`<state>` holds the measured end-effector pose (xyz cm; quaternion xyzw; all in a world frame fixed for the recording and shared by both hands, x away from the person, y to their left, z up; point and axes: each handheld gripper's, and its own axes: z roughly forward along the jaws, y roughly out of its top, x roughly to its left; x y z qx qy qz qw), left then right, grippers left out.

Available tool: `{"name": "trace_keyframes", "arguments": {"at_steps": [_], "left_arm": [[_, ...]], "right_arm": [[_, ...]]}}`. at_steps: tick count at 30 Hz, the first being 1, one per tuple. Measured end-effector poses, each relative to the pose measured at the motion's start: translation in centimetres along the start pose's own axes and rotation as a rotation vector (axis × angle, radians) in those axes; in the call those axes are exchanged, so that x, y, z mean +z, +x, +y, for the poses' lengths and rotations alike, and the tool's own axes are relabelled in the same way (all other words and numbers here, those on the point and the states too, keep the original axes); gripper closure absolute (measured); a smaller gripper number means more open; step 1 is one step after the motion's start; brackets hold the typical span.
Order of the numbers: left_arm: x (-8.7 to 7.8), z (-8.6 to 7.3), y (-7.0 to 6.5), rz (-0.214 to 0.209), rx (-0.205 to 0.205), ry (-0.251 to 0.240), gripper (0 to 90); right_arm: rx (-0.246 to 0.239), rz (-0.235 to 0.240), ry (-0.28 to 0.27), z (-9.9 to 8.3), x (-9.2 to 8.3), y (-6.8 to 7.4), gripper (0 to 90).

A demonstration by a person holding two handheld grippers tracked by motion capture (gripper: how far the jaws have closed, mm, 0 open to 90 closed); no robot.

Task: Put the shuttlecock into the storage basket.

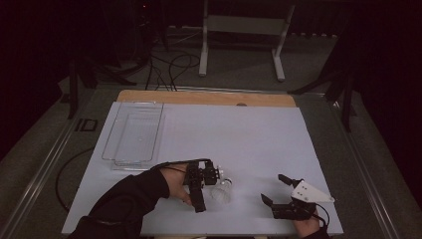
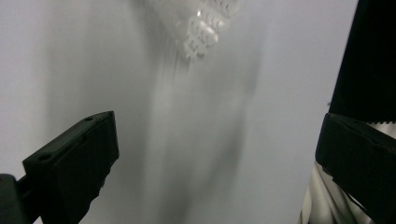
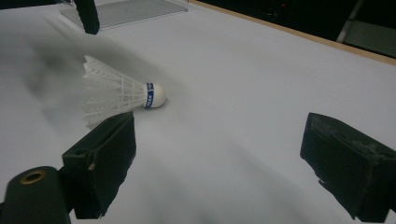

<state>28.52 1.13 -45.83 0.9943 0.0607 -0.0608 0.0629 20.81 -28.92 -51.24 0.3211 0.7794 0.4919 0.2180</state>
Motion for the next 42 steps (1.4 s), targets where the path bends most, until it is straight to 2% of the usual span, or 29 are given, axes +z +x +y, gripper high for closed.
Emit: {"name": "trace_keyframes", "arguments": {"at_steps": [8,18,21,23,28,29,31,33,35,36,38,39,41,42], "left_arm": [[0.2,1.3,0.1,0.009,0.001,-0.013,0.0],[0.6,2.5,0.4,0.038,-0.044,-0.016,5.8],[0.7,2.7,0.6,0.039,-0.056,-0.013,10.5],[0.8,2.9,0.8,0.054,-0.073,-0.010,15.5],[1.1,3.2,1.2,0.062,-0.123,-0.025,21.0],[1.1,3.2,1.2,0.062,-0.123,-0.025,22.5],[1.4,3.5,0.9,0.077,-0.094,-0.019,23.4],[1.7,3.6,0.8,0.078,-0.090,-0.023,26.1],[1.8,3.6,0.8,0.081,-0.093,-0.024,32.8],[2.0,3.8,1.0,0.085,-0.113,-0.043,32.8],[2.1,3.8,1.4,0.094,-0.140,-0.065,42.8],[2.2,3.9,1.5,0.092,-0.154,-0.068,44.2],[2.5,3.9,1.7,0.072,-0.160,-0.068,50.6],[2.7,4.0,1.6,0.066,-0.164,-0.066,50.9]], "right_arm": [[-0.001,0.004,0.003,0.0,0.0,0.0,10.2],[-0.005,0.007,0.005,0.0,0.1,0.0,10.2],[-0.004,0.008,0.006,0.0,0.1,0.1,10.2],[-0.004,0.009,0.007,-0.1,0.1,0.0,10.2],[-0.008,0.015,0.011,-0.1,0.2,0.0,10.2],[-0.008,0.015,0.011,-0.1,0.2,0.0,10.2],[-0.006,0.016,0.014,-0.1,0.2,0.0,10.2],[-0.008,0.014,0.013,-0.1,0.2,0.0,10.2],[-0.009,0.014,0.013,-0.1,0.1,0.0,10.2],[-0.007,0.015,0.012,-0.1,0.1,0.0,10.2],[-0.007,0.016,0.015,-0.1,0.2,0.1,10.2],[-0.008,0.015,0.014,-0.1,0.2,0.1,10.2],[-0.008,0.014,0.013,0.0,0.2,0.1,10.2],[-0.006,0.015,0.014,0.0,0.2,0.1,10.2]]}}
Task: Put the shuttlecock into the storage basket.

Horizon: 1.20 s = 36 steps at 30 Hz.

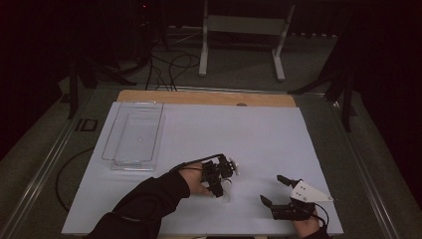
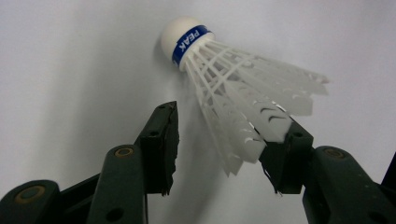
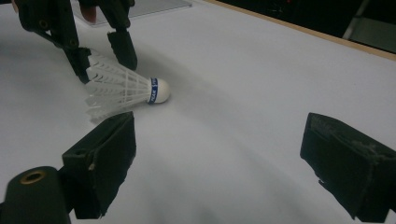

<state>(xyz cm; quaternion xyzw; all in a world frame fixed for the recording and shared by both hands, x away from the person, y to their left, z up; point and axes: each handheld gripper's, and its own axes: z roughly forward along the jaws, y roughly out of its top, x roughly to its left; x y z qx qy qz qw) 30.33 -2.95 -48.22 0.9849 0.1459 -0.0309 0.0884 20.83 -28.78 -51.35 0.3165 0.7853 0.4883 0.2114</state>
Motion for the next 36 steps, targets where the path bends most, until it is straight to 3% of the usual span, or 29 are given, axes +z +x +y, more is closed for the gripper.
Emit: {"name": "trace_keyframes", "arguments": {"at_steps": [9,20,36], "left_arm": [[1.3,0.2,-0.4,0.023,-0.019,0.011,64.9],[0.8,0.4,-0.5,0.052,-0.033,-0.024,86.3],[-0.9,0.2,-0.7,0.068,0.009,-0.045,89.6]], "right_arm": [[-0.004,-0.002,0.006,0.0,0.0,0.0,10.2],[-0.004,-0.004,0.011,0.0,0.1,0.0,10.2],[-0.003,-0.002,0.016,-0.1,0.1,0.0,10.2]]}}
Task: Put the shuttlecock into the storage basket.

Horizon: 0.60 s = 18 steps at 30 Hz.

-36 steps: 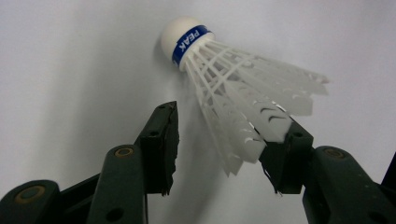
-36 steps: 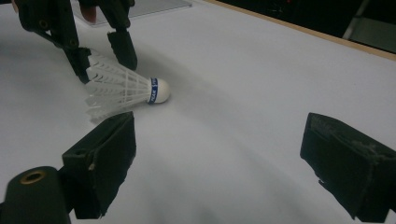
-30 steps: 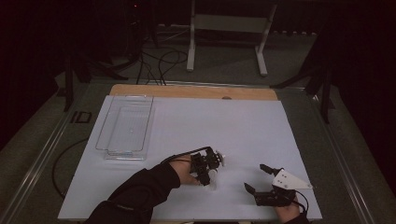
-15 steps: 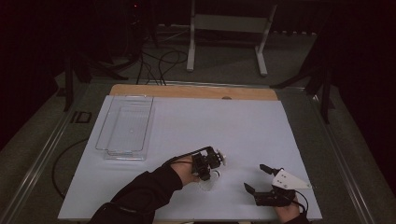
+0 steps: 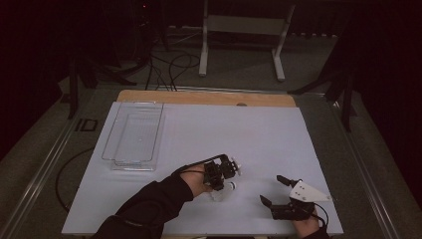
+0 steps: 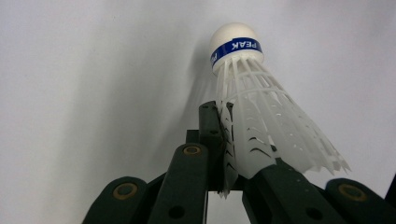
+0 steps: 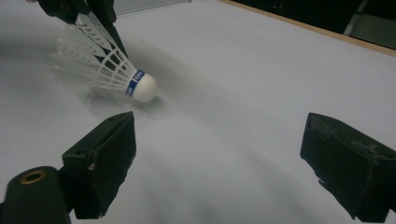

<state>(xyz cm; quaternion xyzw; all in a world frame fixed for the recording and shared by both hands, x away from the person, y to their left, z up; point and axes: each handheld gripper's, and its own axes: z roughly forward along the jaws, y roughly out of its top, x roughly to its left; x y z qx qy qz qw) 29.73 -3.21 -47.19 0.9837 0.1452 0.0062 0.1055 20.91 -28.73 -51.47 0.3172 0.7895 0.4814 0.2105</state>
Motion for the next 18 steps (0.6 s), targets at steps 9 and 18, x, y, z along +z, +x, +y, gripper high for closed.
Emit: {"name": "trace_keyframes", "arguments": {"at_steps": [9,18], "left_arm": [[-0.9,-0.3,0.2,-0.029,0.015,-0.012,89.7],[-1.4,-0.6,0.3,-0.041,0.034,-0.010,89.7]], "right_arm": [[-0.001,0.000,0.000,0.0,0.0,0.0,10.2],[0.000,0.001,0.001,0.0,0.0,0.0,10.2]]}}
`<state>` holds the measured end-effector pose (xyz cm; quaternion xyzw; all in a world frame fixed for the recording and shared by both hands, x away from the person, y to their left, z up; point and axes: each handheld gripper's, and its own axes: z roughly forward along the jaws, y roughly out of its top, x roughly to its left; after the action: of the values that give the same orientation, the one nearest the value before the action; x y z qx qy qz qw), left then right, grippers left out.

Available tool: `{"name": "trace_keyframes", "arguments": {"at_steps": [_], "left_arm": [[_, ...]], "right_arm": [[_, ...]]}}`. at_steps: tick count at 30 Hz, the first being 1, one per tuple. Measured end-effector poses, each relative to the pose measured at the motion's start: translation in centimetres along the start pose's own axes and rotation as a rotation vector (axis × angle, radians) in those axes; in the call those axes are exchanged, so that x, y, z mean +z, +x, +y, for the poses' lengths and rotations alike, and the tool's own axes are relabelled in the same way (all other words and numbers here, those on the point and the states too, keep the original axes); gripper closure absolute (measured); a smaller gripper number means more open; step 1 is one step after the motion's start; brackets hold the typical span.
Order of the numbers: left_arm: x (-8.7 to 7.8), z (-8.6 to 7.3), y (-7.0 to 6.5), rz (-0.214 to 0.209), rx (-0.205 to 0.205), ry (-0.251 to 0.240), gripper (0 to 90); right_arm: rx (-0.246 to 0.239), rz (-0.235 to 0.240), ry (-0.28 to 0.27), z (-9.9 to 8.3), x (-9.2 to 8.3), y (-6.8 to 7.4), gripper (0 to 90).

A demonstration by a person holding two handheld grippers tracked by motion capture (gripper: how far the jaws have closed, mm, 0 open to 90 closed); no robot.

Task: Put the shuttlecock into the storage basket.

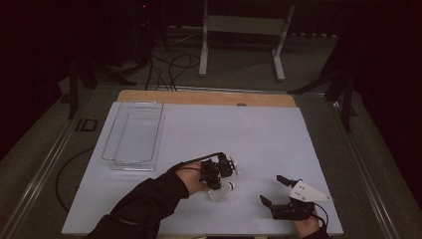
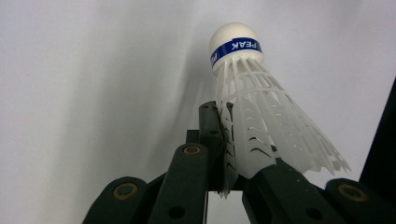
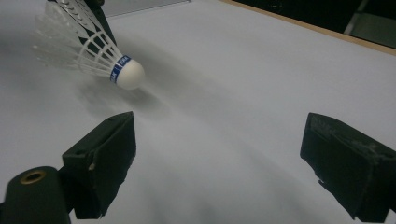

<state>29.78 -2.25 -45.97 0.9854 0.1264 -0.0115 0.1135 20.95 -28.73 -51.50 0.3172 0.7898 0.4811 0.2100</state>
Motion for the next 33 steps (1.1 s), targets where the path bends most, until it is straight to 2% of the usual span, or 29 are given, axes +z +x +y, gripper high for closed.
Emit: {"name": "trace_keyframes", "arguments": {"at_steps": [3,7,10,12,13,16,18,19,22,26,29,31,33], "left_arm": [[-0.3,-0.1,0.1,0.004,-0.011,-0.003,89.7],[-0.9,-0.3,0.3,0.004,0.000,-0.012,89.7],[-1.3,-0.5,0.4,0.004,-0.008,-0.020,89.7],[-1.6,-0.6,0.4,0.002,0.007,-0.023,89.7],[-1.8,-0.8,0.5,0.001,-0.004,-0.031,89.7],[-2.3,-1.1,0.7,0.013,0.004,-0.042,89.7],[-2.8,-1.3,0.9,0.004,-0.007,-0.051,89.7],[-3.1,-1.4,1.1,0.003,0.003,-0.050,89.7],[-3.5,-1.7,1.3,0.008,-0.040,-0.043,89.7],[-3.8,-2.2,1.6,0.019,-0.041,-0.031,89.6],[-4.0,-2.6,1.8,0.032,-0.048,-0.043,89.7],[-4.3,-2.8,2.1,0.017,-0.052,-0.061,89.6],[-4.5,-2.9,2.3,0.034,-0.050,-0.062,89.6]], "right_arm": [[0.001,0.000,0.000,0.0,0.0,0.0,10.2],[0.002,0.002,0.000,0.0,0.1,0.0,10.2],[0.004,0.001,0.002,0.0,0.1,0.0,10.2],[0.005,0.002,0.002,0.0,0.1,0.0,10.2],[0.005,0.001,0.003,0.0,0.1,0.0,10.2],[0.003,0.001,0.002,0.0,0.1,0.0,10.2],[0.005,0.001,0.002,0.0,0.1,0.0,10.2],[0.003,0.000,0.002,0.0,0.1,0.0,10.2],[0.003,0.000,0.004,0.1,0.1,0.1,10.2],[0.001,0.000,0.005,0.1,0.1,0.1,10.2],[0.002,-0.001,0.004,0.1,0.1,0.1,10.2],[0.001,-0.001,0.005,0.1,0.1,0.1,10.2],[-0.001,-0.001,0.005,0.1,0.1,0.1,10.2]]}}
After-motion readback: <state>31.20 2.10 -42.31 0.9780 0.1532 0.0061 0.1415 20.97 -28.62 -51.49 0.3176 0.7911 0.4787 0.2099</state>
